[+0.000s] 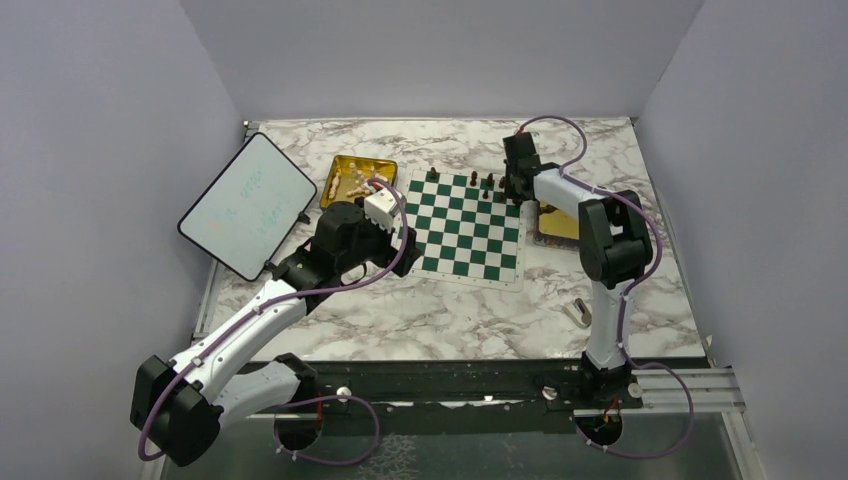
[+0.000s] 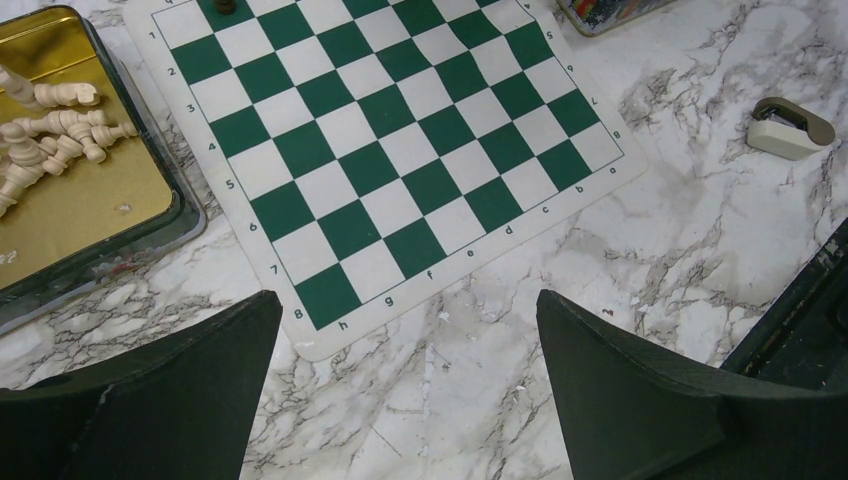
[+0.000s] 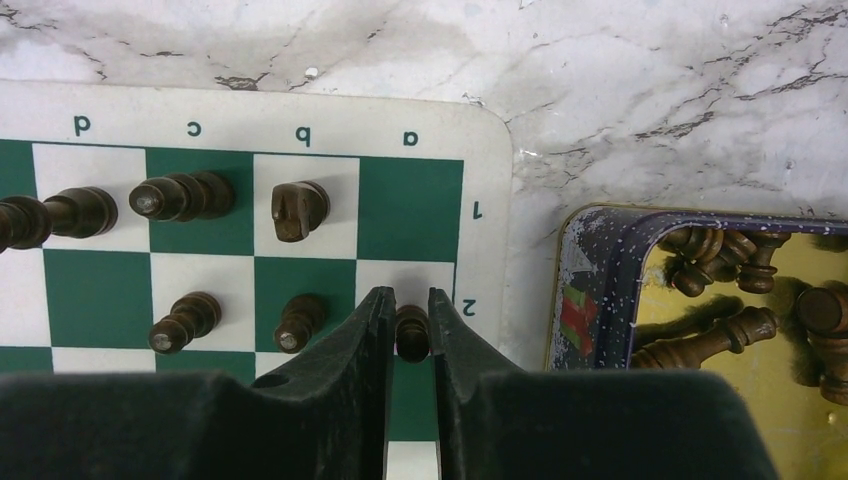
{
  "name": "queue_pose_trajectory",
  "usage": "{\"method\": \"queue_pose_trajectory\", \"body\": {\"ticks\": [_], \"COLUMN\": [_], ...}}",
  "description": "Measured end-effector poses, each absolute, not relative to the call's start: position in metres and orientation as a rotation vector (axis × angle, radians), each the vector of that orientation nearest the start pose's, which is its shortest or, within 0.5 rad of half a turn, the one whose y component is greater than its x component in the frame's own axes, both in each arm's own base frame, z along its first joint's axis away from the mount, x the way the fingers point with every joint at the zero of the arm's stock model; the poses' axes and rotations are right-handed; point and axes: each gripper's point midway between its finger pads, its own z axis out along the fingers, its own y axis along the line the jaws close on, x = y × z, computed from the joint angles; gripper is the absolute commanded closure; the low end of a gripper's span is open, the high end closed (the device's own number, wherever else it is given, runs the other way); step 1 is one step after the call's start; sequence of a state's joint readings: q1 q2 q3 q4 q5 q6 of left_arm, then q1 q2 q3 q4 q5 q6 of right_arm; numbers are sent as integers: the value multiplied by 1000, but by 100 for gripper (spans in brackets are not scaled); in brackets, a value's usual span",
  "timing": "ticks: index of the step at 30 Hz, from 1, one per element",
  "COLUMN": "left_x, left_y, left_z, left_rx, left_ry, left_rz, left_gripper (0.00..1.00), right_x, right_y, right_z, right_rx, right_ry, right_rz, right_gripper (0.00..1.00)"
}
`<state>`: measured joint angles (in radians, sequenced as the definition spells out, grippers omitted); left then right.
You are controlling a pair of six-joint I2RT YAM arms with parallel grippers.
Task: Set up the chess pieces on the board
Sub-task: Place the chess piece on the chessboard, then pick up the chess piece from the storage box.
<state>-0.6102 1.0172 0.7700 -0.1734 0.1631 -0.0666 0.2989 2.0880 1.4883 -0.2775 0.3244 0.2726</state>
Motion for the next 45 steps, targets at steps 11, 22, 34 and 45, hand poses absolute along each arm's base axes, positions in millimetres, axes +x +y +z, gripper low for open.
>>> {"method": "queue_pose_trajectory", "body": {"ticks": [11, 22, 34, 45], "left_x": [262, 262, 262, 262], "left_y": [-221, -221, -221, -221], "left_z": [198, 198, 198, 198], "left_rx": [650, 649, 650, 650], "left_ry": [1929, 1929, 1929, 1929], "left_rz": [-594, -594, -594, -594], "left_gripper": [1, 1, 1, 1], "right_x": [502, 505, 498, 472], "right_y": [107, 109, 83, 8], "right_z": [41, 76, 143, 112], "right_rx": [108, 115, 189, 282], "right_ry": [2390, 2332, 2208, 2282], "right_rz": [-133, -102, -75, -219], "right_gripper": [64, 64, 68, 66]}}
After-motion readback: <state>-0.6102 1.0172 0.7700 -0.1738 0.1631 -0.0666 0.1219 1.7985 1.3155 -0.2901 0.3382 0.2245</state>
